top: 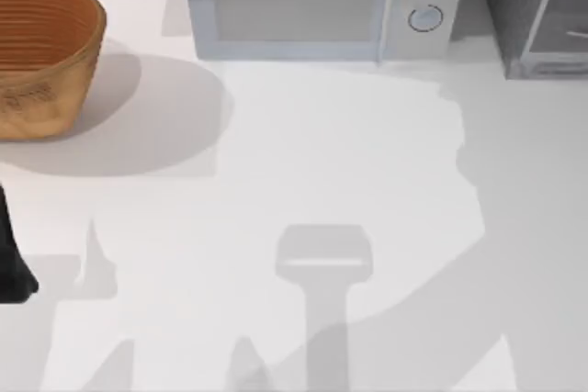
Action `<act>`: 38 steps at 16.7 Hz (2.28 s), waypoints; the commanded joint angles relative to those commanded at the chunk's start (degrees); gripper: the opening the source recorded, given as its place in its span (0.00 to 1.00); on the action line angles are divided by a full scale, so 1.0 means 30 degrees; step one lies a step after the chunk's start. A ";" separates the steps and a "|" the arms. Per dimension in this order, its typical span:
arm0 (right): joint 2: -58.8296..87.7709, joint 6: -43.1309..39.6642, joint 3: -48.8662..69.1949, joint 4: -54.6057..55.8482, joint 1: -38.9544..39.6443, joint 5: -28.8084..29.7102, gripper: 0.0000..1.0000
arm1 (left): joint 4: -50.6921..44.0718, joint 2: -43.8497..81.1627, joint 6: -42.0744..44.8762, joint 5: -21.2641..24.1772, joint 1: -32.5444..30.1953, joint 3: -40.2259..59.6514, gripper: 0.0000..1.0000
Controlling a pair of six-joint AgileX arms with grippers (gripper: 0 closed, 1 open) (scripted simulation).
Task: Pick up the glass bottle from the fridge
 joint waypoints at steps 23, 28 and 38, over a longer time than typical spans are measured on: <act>-0.7607 0.0103 -0.7957 0.0227 -0.1081 -0.1228 0.00 | 0.0000 0.0000 0.0000 0.0000 0.0000 0.0000 1.00; -0.7552 0.0135 -0.7965 0.0208 -0.0982 -0.1223 0.00 | 0.0000 0.0000 0.0000 0.0000 0.0000 0.0000 1.00; -1.7496 -0.0112 -1.2379 -0.4947 0.0566 0.0204 0.00 | 0.0000 0.0000 0.0000 0.0000 0.0000 0.0000 1.00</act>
